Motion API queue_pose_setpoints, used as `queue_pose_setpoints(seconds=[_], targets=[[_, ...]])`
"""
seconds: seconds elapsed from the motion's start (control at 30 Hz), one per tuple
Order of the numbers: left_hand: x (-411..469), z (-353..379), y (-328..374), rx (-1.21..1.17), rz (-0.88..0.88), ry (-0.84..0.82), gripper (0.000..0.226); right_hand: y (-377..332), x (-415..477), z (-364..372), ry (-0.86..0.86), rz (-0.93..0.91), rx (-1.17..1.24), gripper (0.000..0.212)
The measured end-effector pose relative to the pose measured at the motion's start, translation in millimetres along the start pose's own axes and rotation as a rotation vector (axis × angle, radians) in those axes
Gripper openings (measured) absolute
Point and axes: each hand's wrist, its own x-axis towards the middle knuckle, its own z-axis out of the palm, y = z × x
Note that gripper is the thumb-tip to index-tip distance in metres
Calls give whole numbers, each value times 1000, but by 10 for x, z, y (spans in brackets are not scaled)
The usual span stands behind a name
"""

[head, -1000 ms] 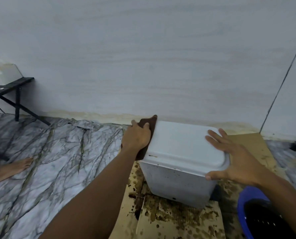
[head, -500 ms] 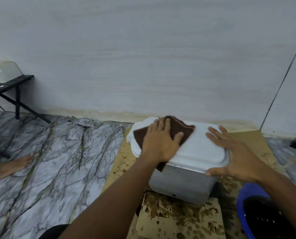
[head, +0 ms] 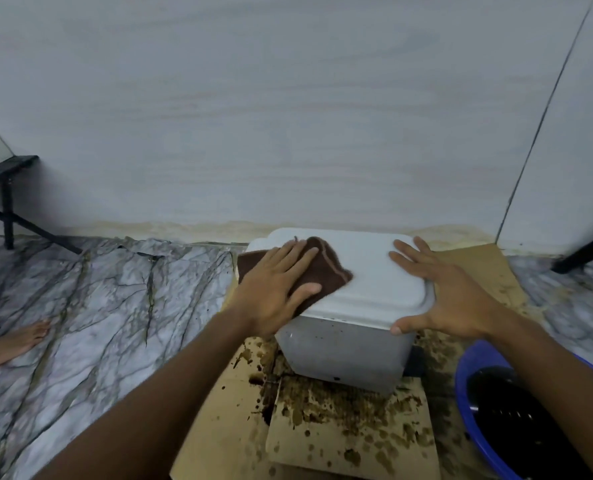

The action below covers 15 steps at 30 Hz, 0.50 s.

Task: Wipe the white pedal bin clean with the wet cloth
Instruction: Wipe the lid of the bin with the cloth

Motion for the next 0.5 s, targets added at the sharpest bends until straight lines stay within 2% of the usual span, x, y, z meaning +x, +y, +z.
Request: queue_pose_setpoints(seconds=[0.1, 0.27, 0.33, 0.5], targets=[[-97, -103, -362, 6, 129, -77, 76, -4, -8, -1, -2, -3, 4, 130], [-208, -59, -634, -63, 57, -43, 74, 4, 0, 15, 1, 3, 29, 128], [-155, -35, -500, 13, 62, -24, 77, 17, 4, 31, 14, 0, 26, 126], [179, 76, 301, 147, 199, -28, 73, 51, 9, 32, 37, -7, 29, 122]])
